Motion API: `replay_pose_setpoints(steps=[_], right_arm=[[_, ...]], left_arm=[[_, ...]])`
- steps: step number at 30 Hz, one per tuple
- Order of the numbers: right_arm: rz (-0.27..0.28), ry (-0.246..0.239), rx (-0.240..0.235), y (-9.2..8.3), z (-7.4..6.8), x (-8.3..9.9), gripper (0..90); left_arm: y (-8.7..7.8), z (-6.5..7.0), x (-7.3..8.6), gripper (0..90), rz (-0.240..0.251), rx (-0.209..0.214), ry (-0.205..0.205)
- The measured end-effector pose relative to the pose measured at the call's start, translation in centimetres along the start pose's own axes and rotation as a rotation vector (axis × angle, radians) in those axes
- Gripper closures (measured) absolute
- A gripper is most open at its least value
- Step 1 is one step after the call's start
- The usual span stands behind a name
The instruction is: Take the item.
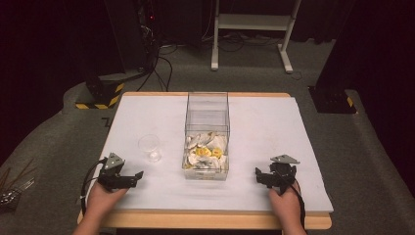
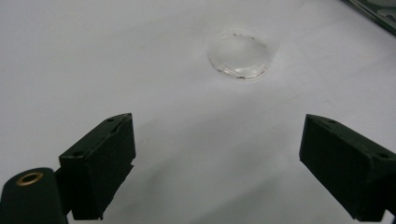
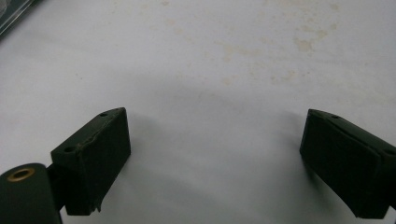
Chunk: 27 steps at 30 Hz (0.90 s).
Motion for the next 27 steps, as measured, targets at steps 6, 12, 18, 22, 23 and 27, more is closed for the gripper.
replay_pose_setpoints(steps=[6, 12, 18, 22, 23, 27], right_arm=[[0.000, 0.000, 0.000, 0.0, 0.0, 0.0, 8.3], [0.000, 0.000, 0.000, 0.0, 0.0, 0.0, 8.3], [0.000, 0.000, 0.000, 0.0, 0.0, 0.0, 8.3], [0.000, 0.000, 0.000, 0.0, 0.0, 0.0, 8.3], [0.000, 0.000, 0.000, 0.0, 0.0, 0.0, 8.3], [0.000, 0.000, -0.001, 0.0, 0.0, 0.0, 8.3]], left_arm=[[-0.3, 0.1, -0.2, 10.9, 0.012, 0.005, 0.008], [-0.6, 0.3, -0.5, 10.9, 0.021, 0.011, 0.008], [-0.9, 0.4, -0.7, 10.9, 0.031, 0.013, 0.010], [-1.1, 0.4, -0.8, 10.9, 0.041, 0.016, 0.005], [-1.3, 0.4, -0.9, 10.9, 0.040, 0.015, 0.010], [-1.7, 0.2, -1.1, 10.9, 0.050, 0.007, 0.020]])
Point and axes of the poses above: each handheld gripper's, and its own axes: y roughly forward along the jaws, x roughly out of its underside, z roughly to its right, the point moved 4 cm from there along y, roughly forward along the jaws, and after that the axes turned 10 degrees about x, right-handed, at the moved point
